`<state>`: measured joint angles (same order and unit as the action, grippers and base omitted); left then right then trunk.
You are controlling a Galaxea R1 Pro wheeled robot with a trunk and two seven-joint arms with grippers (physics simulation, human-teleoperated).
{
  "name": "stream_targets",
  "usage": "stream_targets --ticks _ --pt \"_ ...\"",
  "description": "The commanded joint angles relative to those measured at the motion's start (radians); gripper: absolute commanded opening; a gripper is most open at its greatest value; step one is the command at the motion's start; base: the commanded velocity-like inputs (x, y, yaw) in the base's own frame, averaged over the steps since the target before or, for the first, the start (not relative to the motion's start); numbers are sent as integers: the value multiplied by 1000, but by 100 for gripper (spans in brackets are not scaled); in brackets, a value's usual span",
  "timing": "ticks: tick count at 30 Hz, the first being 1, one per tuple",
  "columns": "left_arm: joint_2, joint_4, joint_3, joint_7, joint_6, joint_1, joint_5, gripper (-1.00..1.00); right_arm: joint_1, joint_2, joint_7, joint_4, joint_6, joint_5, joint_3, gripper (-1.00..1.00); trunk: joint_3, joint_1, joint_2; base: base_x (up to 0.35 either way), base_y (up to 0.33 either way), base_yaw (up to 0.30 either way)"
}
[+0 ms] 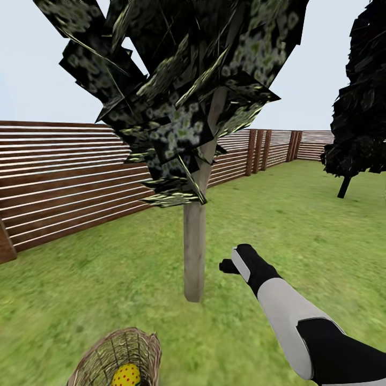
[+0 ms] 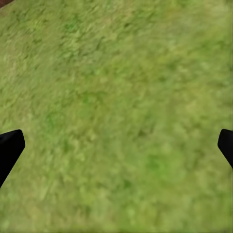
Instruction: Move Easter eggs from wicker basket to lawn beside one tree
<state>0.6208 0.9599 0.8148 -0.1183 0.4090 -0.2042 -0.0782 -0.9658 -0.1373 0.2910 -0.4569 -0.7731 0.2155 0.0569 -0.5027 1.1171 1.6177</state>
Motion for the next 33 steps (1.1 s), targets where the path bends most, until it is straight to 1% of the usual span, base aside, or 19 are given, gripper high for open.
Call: stream_targets --ticks 1,3,8,10,11,16,17,19,20,22,23,25,26,28,30,33 --pt "0 2 1 -1 7 2 -8 100 -1 1 8 -1 -3 11 6 100 2 -4 -7 0 0 -5" --pt "1 2 1 -1 7 10 -8 100 -1 0 8 -1 -4 11 6 100 9 -12 -21 0 0 -4" --pt "2 -1 -1 1 3 66 -5 100 -1 -1 8 -1 -4 10 7 100 24 -31 -56 0 0 -1" --pt "2 -18 -3 1 -6 93 -4 100 -1 -1 9 0 -5 10 7 100 31 -38 -70 0 0 0" --pt "2 -49 -4 1 -19 125 -4 100 -1 0 9 0 -5 10 8 100 34 -42 -77 0 0 0" --pt "3 -157 -8 1 -63 221 -1 100 -1 0 9 0 -5 10 9 100 49 -61 -112 0 0 0" --pt "3 -191 -8 3 -80 255 13 100 -1 0 10 0 -5 10 9 100 53 -65 -119 0 0 0" --pt "1 -212 -8 4 -91 284 36 100 -1 0 10 0 -5 10 10 100 59 -73 -133 0 0 0" --pt "-2 -227 -8 5 -97 318 56 100 -1 -1 10 0 -5 10 10 100 62 -77 -140 0 0 0" --pt "-10 -242 -8 5 -101 363 73 100 -1 -1 10 0 -5 10 10 100 68 -84 -154 0 0 0" --pt "-32 -260 -9 5 -104 407 83 100 -1 -1 10 0 -5 10 11 100 71 -88 -161 0 0 0" --pt "-68 -276 -10 5 -105 445 93 100 -1 -1 10 0 -5 10 12 100 78 -96 -175 0 0 0" --pt "-113 -284 -11 7 -104 478 112 100 -1 -1 10 0 -5 10 13 100 81 -100 -182 0 0 0" --pt "-162 -289 -12 11 -102 510 144 100 -1 -1 10 0 -5 10 15 100 87 -107 -196 0 0 0" --pt "-219 -294 -12 13 -100 547 189 100 -1 -1 10 0 -5 10 15 100 93 -115 -210 0 0 0" --pt "-314 -303 -14 23 -97 604 280 100 -1 -1 10 0 -5 9 15 100 103 -127 -231 0 0 0"
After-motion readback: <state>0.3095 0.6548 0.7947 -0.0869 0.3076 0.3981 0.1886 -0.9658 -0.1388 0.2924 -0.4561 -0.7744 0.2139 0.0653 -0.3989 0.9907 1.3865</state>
